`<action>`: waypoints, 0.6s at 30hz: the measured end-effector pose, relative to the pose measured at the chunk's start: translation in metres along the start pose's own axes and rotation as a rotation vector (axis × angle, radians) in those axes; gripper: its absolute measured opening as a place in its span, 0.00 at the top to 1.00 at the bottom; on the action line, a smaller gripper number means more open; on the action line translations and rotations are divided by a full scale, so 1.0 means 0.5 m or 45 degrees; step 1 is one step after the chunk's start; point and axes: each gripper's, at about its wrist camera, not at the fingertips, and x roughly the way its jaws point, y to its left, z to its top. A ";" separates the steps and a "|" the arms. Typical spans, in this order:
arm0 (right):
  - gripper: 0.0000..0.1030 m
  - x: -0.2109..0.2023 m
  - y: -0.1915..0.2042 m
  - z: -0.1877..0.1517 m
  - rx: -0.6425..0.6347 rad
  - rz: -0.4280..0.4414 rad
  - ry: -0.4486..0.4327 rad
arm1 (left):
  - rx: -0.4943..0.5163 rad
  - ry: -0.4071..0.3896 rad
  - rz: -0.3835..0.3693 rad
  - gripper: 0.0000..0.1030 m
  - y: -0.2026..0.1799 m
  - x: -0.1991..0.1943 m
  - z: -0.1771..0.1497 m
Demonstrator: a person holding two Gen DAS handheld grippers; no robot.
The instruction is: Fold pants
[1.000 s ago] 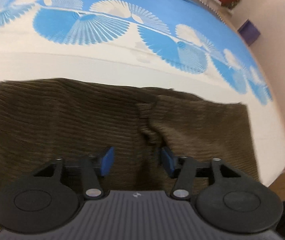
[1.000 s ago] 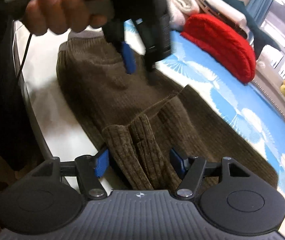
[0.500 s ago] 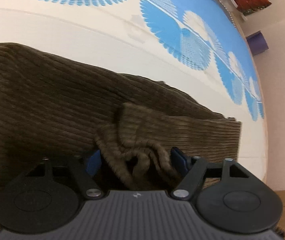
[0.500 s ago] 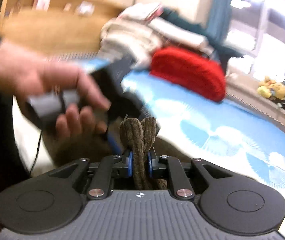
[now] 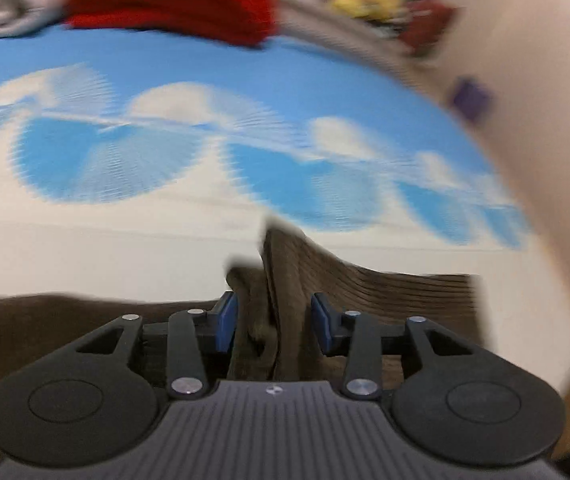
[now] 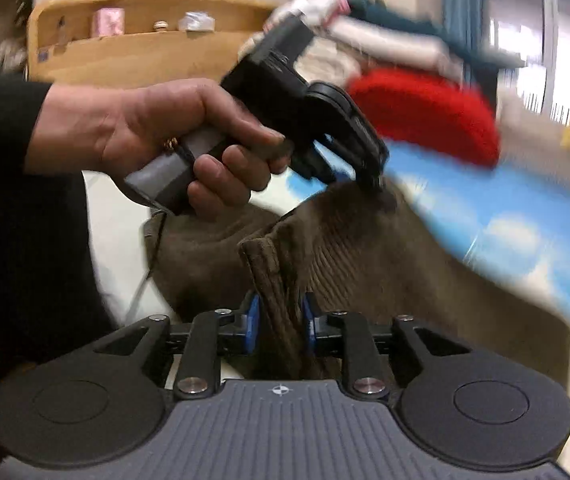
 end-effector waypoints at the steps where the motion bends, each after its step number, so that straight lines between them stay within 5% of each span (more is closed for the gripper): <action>1: 0.59 -0.001 -0.016 0.003 0.064 0.001 0.013 | -0.011 -0.012 0.045 0.57 0.004 -0.003 -0.001; 2: 0.48 -0.005 -0.031 0.003 0.126 -0.007 0.023 | -0.032 -0.026 0.046 0.57 0.008 -0.013 0.000; 6: 0.42 -0.044 -0.118 0.017 0.412 -0.146 -0.016 | 0.036 -0.031 -0.064 0.53 -0.002 -0.053 -0.011; 10: 0.31 -0.077 -0.190 0.000 0.585 -0.490 -0.022 | 0.245 0.035 -0.109 0.53 -0.038 -0.065 -0.065; 13: 0.31 -0.076 -0.243 -0.040 0.753 -0.753 0.090 | 0.452 0.071 -0.107 0.53 -0.083 -0.070 -0.120; 16: 0.29 -0.055 -0.279 -0.083 0.890 -0.884 0.259 | 0.677 0.130 -0.097 0.54 -0.120 -0.058 -0.179; 18: 0.29 -0.044 -0.299 -0.119 0.979 -0.947 0.383 | 0.773 0.269 -0.015 0.54 -0.128 -0.021 -0.226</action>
